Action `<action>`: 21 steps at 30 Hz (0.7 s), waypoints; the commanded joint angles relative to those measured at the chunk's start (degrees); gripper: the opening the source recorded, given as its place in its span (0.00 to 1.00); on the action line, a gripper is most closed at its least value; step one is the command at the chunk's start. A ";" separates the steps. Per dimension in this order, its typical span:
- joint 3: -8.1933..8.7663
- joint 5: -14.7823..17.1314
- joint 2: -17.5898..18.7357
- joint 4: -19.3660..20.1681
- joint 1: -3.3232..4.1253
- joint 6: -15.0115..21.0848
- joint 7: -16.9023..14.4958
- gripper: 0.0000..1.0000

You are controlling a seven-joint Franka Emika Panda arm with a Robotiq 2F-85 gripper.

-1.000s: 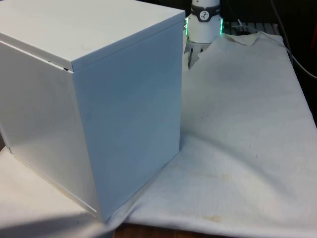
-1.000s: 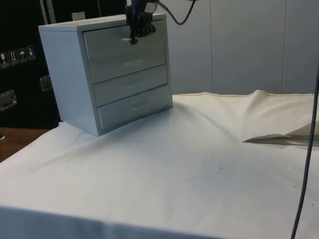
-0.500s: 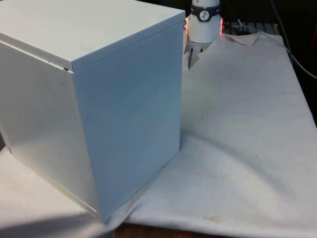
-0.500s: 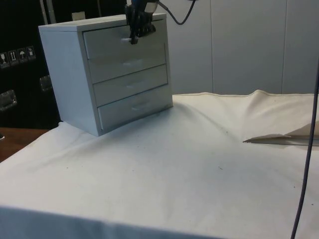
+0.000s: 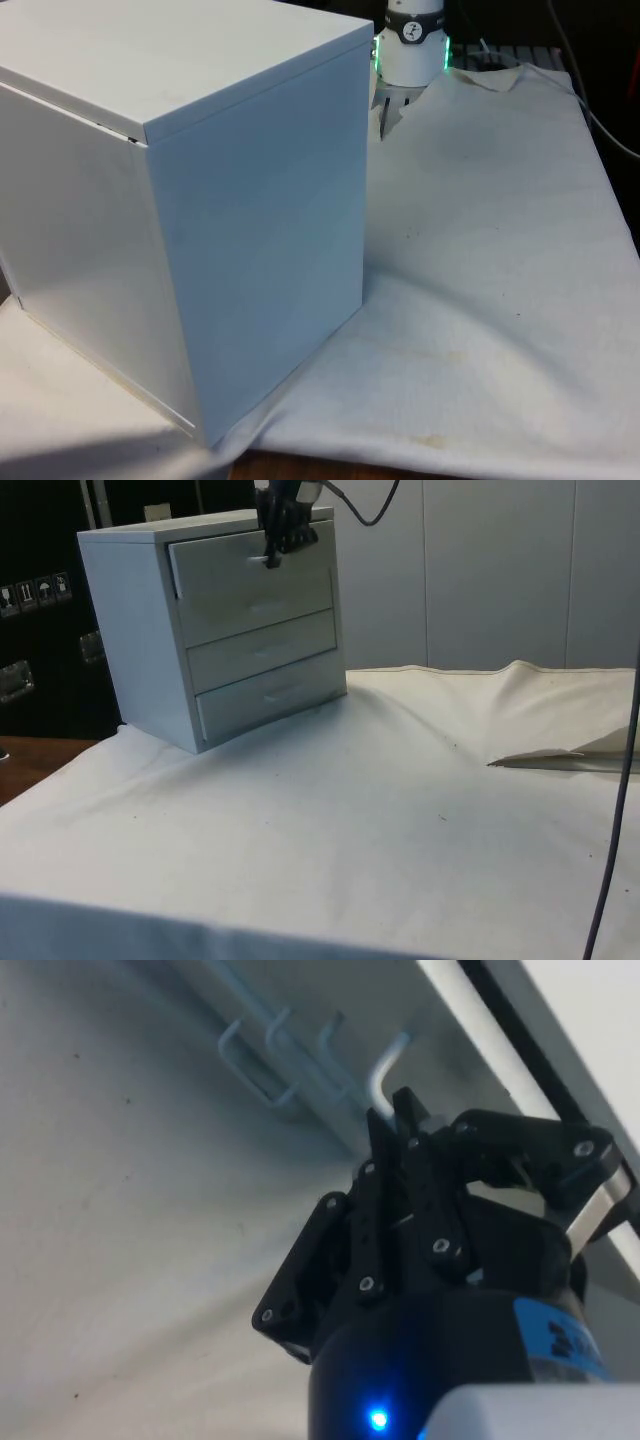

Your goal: Open the drawer, then close it.

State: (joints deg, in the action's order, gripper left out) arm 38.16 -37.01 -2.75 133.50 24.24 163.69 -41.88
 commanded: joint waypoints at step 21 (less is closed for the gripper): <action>-0.46 -5.67 -8.31 6.76 -1.15 -1.03 1.38 0.00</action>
State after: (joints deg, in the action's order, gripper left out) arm 38.10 -40.45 -9.97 139.74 24.18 163.01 -41.71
